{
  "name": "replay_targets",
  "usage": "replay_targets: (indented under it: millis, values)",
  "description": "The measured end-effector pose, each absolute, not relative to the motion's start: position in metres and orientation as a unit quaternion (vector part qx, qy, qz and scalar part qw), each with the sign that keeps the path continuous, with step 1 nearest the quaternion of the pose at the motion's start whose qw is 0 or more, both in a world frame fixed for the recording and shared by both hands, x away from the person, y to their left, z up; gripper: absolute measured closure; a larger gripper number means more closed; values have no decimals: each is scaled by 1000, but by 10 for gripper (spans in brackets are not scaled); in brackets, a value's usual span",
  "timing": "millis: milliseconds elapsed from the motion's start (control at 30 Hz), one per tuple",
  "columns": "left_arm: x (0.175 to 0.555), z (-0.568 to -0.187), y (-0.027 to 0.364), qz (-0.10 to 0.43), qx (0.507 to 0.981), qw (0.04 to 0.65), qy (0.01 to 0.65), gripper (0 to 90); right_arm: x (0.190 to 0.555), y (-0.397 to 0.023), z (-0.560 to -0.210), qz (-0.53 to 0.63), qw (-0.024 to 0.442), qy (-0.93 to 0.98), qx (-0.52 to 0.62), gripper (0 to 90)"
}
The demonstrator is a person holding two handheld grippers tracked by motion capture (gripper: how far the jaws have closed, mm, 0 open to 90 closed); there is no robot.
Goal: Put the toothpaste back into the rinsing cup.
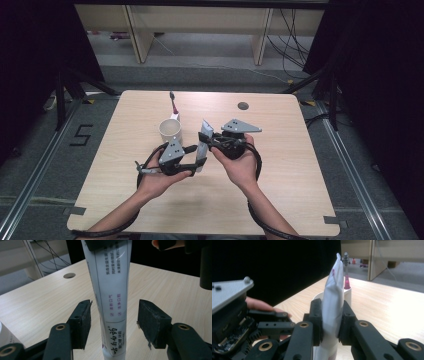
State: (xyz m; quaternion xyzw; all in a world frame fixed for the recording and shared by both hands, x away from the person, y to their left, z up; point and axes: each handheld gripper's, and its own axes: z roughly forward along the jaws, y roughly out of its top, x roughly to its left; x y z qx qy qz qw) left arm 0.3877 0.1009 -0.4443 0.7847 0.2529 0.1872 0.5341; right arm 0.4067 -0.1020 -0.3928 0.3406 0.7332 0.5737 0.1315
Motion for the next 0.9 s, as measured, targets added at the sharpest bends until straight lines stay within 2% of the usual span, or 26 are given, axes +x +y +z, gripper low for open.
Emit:
replay_targets:
  millis: [900]
  values:
    - [395,-433,98,188,778,542,257,589,400,-90,-391,558,144,757,308,772]
